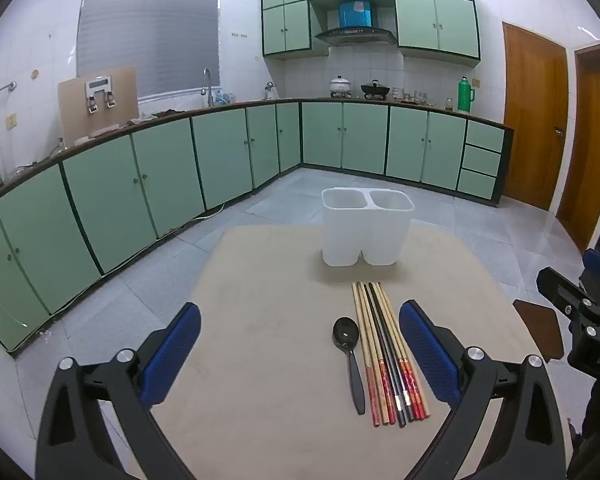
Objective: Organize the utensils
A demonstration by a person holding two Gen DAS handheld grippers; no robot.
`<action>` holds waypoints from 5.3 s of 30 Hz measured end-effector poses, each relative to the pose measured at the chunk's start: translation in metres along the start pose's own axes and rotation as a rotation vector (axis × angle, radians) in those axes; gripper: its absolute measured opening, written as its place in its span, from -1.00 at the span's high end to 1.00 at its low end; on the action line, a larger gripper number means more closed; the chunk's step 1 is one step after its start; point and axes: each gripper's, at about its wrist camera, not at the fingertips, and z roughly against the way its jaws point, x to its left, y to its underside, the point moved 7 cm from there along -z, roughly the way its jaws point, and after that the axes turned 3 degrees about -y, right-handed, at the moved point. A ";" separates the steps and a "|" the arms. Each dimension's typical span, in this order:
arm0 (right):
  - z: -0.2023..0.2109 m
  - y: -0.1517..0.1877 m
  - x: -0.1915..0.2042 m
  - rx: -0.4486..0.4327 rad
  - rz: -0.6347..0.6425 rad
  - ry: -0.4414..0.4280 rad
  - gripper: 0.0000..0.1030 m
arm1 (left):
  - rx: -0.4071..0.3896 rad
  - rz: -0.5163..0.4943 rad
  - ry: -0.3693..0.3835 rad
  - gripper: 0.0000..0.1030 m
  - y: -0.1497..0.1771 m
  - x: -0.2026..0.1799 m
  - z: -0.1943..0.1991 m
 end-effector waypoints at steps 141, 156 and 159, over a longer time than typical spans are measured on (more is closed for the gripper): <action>-0.224 0.087 0.024 0.491 -0.029 -0.126 0.17 | 0.331 -0.027 0.008 -0.79 0.067 0.007 -0.168; -0.215 0.090 0.016 0.483 -0.009 -0.134 0.46 | 0.401 -0.101 0.068 -0.82 0.095 -0.034 -0.187; -0.216 0.090 0.015 0.481 -0.011 -0.133 0.46 | 0.400 -0.105 0.056 -0.83 0.094 -0.031 -0.190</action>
